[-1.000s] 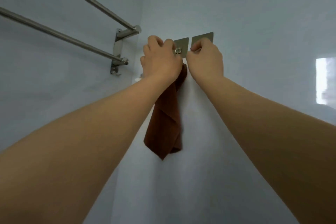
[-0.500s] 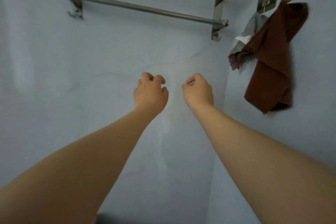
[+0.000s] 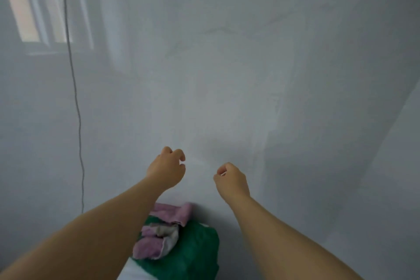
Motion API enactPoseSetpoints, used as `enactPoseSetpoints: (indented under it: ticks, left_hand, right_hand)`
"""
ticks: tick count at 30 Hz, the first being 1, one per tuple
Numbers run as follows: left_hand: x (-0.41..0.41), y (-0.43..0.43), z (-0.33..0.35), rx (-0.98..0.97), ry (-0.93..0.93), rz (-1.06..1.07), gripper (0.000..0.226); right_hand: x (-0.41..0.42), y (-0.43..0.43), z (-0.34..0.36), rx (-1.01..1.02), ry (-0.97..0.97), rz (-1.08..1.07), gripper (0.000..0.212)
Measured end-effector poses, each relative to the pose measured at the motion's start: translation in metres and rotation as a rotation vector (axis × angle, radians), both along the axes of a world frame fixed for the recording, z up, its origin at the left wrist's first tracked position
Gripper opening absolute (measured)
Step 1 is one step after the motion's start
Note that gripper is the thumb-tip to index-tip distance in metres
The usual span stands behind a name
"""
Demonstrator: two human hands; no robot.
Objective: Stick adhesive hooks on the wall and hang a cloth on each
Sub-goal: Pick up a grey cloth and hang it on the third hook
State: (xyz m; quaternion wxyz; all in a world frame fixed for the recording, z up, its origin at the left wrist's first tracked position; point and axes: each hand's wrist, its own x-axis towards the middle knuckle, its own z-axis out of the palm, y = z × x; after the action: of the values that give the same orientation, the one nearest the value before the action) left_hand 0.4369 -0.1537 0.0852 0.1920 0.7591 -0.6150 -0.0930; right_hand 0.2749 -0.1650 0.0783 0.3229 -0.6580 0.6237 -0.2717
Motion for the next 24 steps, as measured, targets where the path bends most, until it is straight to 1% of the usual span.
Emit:
enactPoseSetpoints:
  ticks: [3, 7, 9, 12, 15, 17, 19, 21, 23, 24]
  left_hand:
    - [0.015, -0.006, -0.036, 0.153, -0.016, -0.024, 0.026]
    - [0.022, -0.018, -0.083, 0.339, -0.032, -0.097, 0.028]
    - [0.021, -0.026, -0.104, 0.411, -0.039, -0.124, 0.031]
    - [0.012, -0.036, -0.128, 0.518, -0.126, -0.195, 0.038]
    - [0.008, -0.043, -0.147, 0.565, -0.185, -0.264, 0.038]
    - [0.011, -0.048, -0.160, 0.579, -0.210, -0.317, 0.041]
    - [0.013, -0.052, -0.167, 0.601, -0.195, -0.292, 0.051]
    - [0.010, -0.057, -0.169, 0.622, -0.178, -0.274, 0.054]
    - [0.004, -0.065, -0.168, 0.668, -0.131, -0.214, 0.048]
    - [0.001, -0.067, -0.166, 0.698, -0.103, -0.193, 0.049]
  right_hand:
    - [0.015, -0.006, -0.031, 0.090, 0.034, 0.023, 0.013]
    - [0.033, -0.017, -0.065, 0.182, 0.130, 0.058, 0.019]
    - [0.039, -0.022, -0.082, 0.223, 0.154, 0.076, 0.016]
    - [0.044, -0.032, -0.101, 0.255, 0.202, 0.077, 0.010]
    - [0.046, -0.043, -0.114, 0.273, 0.221, 0.068, 0.006]
    - [0.045, -0.050, -0.121, 0.278, 0.228, 0.060, 0.019]
    - [0.045, -0.055, -0.127, 0.292, 0.240, 0.054, 0.027]
    - [0.046, -0.059, -0.132, 0.301, 0.237, 0.051, 0.020]
    - [0.045, -0.061, -0.133, 0.305, 0.240, 0.047, 0.010]
    - [0.045, -0.063, -0.133, 0.306, 0.235, 0.044, 0.010]
